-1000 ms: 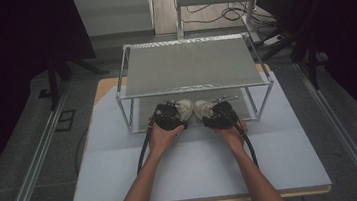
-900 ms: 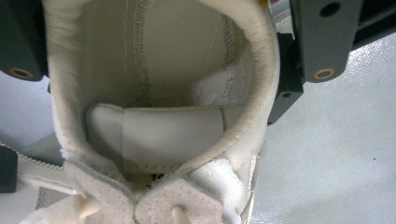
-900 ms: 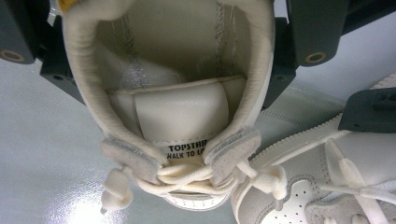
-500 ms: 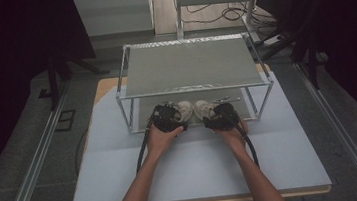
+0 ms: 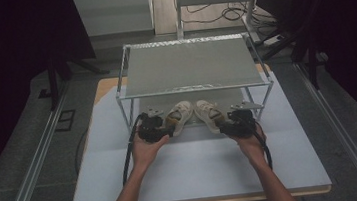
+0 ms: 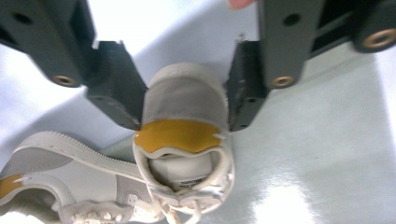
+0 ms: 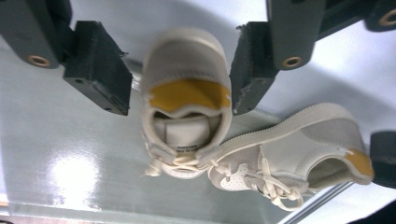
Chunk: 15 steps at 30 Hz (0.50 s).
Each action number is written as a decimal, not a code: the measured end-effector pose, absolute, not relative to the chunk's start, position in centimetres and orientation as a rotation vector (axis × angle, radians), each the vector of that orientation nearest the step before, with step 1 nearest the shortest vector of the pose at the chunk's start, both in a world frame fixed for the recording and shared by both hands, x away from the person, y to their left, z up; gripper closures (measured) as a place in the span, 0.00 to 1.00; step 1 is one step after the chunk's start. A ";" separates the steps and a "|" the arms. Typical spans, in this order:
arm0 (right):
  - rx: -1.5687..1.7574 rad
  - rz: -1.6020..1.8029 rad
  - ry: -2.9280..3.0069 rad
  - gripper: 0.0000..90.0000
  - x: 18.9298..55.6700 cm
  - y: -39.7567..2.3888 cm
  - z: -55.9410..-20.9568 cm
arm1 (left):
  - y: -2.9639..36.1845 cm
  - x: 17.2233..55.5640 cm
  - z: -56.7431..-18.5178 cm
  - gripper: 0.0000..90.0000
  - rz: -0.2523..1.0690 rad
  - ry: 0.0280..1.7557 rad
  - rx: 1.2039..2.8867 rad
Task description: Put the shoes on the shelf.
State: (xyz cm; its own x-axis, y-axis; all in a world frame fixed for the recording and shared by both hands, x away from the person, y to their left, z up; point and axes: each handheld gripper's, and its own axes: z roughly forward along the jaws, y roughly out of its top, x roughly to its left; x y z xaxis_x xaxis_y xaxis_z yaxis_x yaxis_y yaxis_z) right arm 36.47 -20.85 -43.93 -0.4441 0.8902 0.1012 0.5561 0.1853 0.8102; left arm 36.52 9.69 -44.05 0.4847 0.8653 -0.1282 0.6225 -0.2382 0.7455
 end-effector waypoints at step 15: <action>1.412 1.110 2.064 0.79 35.8 -24.9 -45.7 | 11.7 36.9 -46.1 0.81 0.350 1.266 2.000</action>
